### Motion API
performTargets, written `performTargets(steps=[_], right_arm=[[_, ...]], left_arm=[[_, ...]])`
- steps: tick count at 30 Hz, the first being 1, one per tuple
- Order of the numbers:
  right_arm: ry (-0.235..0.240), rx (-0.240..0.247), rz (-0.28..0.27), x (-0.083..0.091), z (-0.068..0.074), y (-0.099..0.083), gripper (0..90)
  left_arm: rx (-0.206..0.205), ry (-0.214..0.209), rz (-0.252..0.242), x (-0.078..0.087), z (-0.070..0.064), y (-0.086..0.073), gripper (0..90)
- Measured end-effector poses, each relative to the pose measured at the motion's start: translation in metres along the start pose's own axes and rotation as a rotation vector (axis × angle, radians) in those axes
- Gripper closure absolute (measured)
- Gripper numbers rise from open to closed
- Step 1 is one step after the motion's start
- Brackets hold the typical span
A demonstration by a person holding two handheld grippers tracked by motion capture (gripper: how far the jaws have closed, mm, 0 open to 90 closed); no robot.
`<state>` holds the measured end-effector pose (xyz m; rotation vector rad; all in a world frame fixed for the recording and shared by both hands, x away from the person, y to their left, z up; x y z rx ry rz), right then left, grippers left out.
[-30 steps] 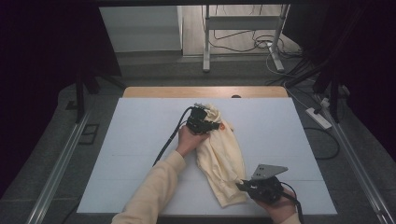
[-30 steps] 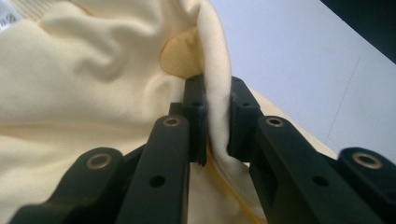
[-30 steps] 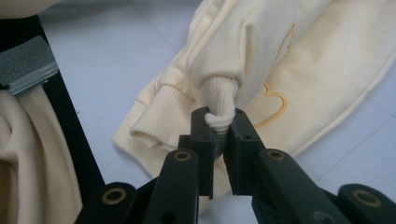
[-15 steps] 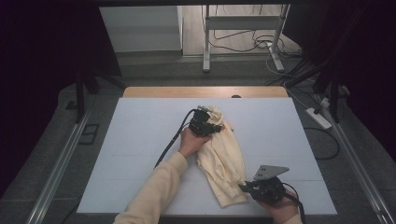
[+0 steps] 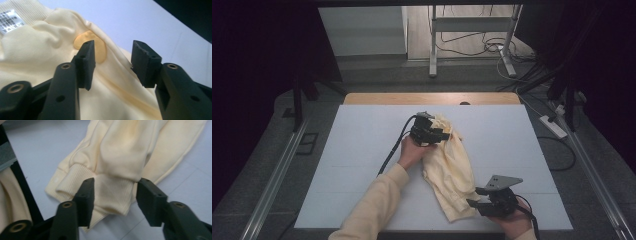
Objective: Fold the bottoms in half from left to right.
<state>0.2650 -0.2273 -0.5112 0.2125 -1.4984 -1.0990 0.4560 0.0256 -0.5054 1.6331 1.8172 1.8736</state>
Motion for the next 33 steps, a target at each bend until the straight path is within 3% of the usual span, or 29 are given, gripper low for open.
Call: performTargets(steps=[7, 17, 33], right_arm=[[-0.009, -0.037, -0.03, 0.006, -0.006, 0.002, 42.5], [-0.03, -0.051, -0.054, 0.01, -0.017, 0.007, 40.4], [-0.072, -0.043, -0.052, -0.008, -0.043, 0.039, 40.1]], left_arm=[[-0.032, -0.01, -0.013, 0.018, 0.002, -0.008, 45.6], [-0.088, 0.029, 0.018, 0.034, 0.001, -0.019, 40.3], [-0.062, 0.06, 0.001, 0.071, 0.007, -0.045, 38.3]])
Point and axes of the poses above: each handheld gripper's, and its own axes: x roughly backward along the jaws, y roughly out of its top, z roughly to its left, the point moved 2 cm from there along -x, roughly forward along the jaws, and after that the axes turned 8 degrees about y, right-handed, at the moved point
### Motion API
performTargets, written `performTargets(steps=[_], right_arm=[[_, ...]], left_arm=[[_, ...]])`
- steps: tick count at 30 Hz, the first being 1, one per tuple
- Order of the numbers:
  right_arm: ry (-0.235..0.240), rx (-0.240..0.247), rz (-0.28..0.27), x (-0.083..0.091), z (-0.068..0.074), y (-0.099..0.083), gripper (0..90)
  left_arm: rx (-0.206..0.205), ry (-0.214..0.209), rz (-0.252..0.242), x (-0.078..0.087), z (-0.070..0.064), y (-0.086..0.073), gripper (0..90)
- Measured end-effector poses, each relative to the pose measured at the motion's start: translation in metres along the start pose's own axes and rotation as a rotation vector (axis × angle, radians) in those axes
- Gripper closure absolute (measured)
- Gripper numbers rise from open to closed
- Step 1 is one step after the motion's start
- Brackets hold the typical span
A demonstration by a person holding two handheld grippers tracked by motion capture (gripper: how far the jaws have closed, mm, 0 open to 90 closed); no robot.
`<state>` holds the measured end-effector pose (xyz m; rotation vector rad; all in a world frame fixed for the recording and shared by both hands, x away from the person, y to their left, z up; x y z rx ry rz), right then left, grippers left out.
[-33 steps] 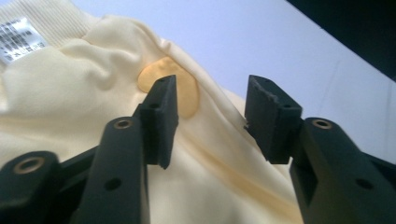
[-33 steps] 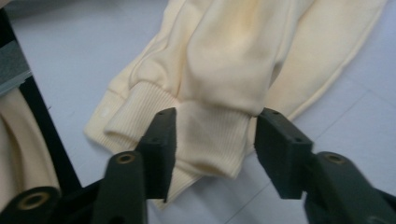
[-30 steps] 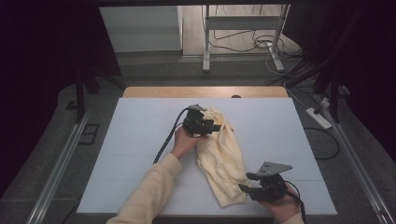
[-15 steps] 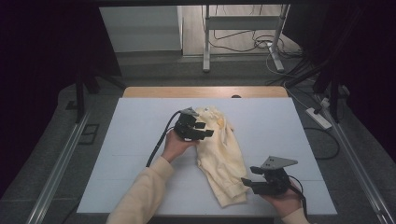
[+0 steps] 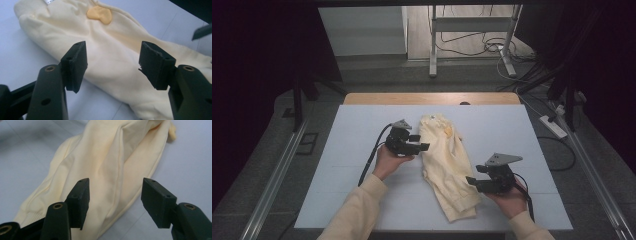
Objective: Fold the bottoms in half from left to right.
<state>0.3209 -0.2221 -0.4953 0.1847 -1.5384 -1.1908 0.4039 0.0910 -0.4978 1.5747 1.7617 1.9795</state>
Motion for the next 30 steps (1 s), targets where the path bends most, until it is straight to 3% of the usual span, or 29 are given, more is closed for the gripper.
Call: performTargets(steps=[5, 10, 14, 15, 22, 30], right_arm=[[-0.006, 0.016, 0.011, -0.018, -0.008, 0.017, 45.7], [0.008, 0.028, 0.051, -0.039, -0.015, 0.027, 59.9], [0.026, 0.039, 0.09, -0.047, -0.016, 0.025, 82.7], [0.024, 0.049, 0.097, -0.046, -0.015, 0.024, 84.8], [-0.001, 0.055, 0.114, -0.035, -0.013, 0.016, 85.6], [-0.007, 0.024, 0.161, -0.042, -0.02, -0.001, 84.8]], left_arm=[[0.006, -0.01, -0.016, 0.008, -0.001, -0.006, 37.4], [0.002, -0.02, -0.019, 0.009, -0.003, -0.009, 36.7], [0.006, -0.023, -0.015, 0.009, -0.001, -0.01, 36.0], [0.009, -0.023, -0.014, 0.008, -0.001, -0.011, 35.7], [-0.001, -0.017, -0.013, 0.008, -0.003, -0.011, 34.2], [0.009, -0.015, -0.02, 0.009, -0.001, -0.011, 33.5]])
Point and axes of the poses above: each handheld gripper's, and its own axes: x roughly backward along the jaws, y roughly out of its top, z roughly to its left, the point moved 2 cm from there along -x, roughly forward along the jaws, and after that the axes turned 8 degrees about y, right-handed, at the moved point
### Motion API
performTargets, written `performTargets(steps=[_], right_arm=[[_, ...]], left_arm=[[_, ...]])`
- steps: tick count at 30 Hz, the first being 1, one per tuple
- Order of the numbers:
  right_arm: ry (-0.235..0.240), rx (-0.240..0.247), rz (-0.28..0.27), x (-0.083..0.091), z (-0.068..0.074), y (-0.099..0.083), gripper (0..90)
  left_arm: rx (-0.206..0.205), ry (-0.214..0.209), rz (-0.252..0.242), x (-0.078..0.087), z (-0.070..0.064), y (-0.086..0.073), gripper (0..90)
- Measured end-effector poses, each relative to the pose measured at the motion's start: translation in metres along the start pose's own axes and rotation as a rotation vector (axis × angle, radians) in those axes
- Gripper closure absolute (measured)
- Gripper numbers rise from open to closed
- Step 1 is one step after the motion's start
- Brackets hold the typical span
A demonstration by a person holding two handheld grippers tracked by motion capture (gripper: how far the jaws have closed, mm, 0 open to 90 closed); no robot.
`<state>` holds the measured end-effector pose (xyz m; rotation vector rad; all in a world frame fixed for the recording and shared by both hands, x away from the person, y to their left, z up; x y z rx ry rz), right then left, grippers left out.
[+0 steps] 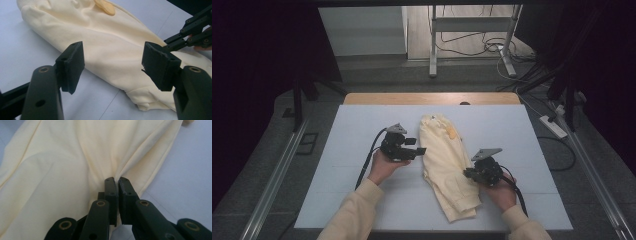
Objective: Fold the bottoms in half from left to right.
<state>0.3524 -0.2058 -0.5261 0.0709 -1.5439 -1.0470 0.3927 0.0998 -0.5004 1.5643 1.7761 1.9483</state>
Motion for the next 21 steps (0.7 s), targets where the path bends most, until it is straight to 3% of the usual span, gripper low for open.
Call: performTargets(steps=[5, 13, 21], right_arm=[[-0.027, 0.024, -0.023, 0.005, 0.004, 0.002, 70.4], [0.016, 0.068, -0.106, 0.022, 0.019, 0.01, 47.3], [0.11, 0.115, -0.107, 0.024, 0.039, 0.012, 45.2]], left_arm=[[0.003, 0.004, -0.006, 0.001, 0.001, 0.0, 33.2], [0.004, 0.008, -0.012, 0.003, 0.002, 0.0, 33.1], [0.003, 0.011, -0.009, 0.003, 0.004, 0.0, 33.1]])
Point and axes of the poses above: each handheld gripper's, and its own axes: x roughly backward along the jaws, y roughly out of its top, z roughly to its left, the point moved 2 cm from there along -x, roughly forward along the jaws, and after that the axes turned 8 degrees about y, right-handed, at the moved point
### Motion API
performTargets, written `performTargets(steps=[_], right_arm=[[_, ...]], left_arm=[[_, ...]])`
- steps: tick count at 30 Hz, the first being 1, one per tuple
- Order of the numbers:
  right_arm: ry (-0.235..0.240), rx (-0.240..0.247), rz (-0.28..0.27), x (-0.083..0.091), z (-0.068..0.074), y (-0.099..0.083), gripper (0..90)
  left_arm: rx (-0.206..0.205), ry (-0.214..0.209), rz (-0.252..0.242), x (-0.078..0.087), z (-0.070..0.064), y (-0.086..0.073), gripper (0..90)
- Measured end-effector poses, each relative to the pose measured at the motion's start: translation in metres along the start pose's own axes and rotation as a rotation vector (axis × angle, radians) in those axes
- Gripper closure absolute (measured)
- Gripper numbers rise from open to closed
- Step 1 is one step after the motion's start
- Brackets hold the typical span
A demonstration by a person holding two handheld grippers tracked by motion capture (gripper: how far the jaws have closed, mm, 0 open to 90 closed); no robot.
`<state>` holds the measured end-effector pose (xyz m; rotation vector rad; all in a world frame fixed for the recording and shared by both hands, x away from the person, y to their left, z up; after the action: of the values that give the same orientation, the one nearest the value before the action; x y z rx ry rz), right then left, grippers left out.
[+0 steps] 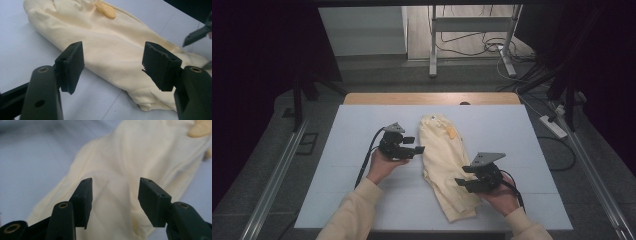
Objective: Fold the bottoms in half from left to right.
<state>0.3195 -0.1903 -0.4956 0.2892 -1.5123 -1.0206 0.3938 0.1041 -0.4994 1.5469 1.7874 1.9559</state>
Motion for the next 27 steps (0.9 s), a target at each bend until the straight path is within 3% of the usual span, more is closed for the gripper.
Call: performTargets(steps=[9, 22, 25, 27], right_arm=[[0.066, 0.059, 0.037, -0.009, 0.027, 0.005, 44.4], [0.09, 0.074, 0.142, -0.032, 0.04, -0.004, 38.2], [0.073, 0.084, 0.177, -0.036, 0.042, -0.007, 43.6], [0.093, 0.078, 0.18, -0.036, 0.041, -0.006, 53.9]], left_arm=[[-0.003, 0.006, 0.003, 0.0, 0.0, 0.0, 32.9], [0.007, 0.01, -0.005, 0.001, 0.002, 0.0, 32.8], [0.009, 0.01, -0.004, 0.001, 0.003, 0.0, 32.7], [0.011, 0.011, -0.005, 0.002, 0.003, 0.0, 32.7]])
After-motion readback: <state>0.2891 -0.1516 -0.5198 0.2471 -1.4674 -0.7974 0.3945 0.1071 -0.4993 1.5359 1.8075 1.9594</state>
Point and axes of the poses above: each handheld gripper's, and its own axes: x roughly backward along the jaws, y roughly out of its top, z roughly to its left, the point moved 2 cm from there along -x, roughly forward along the jaws, and after that the axes turned 8 degrees about y, right-handed, at the moved point
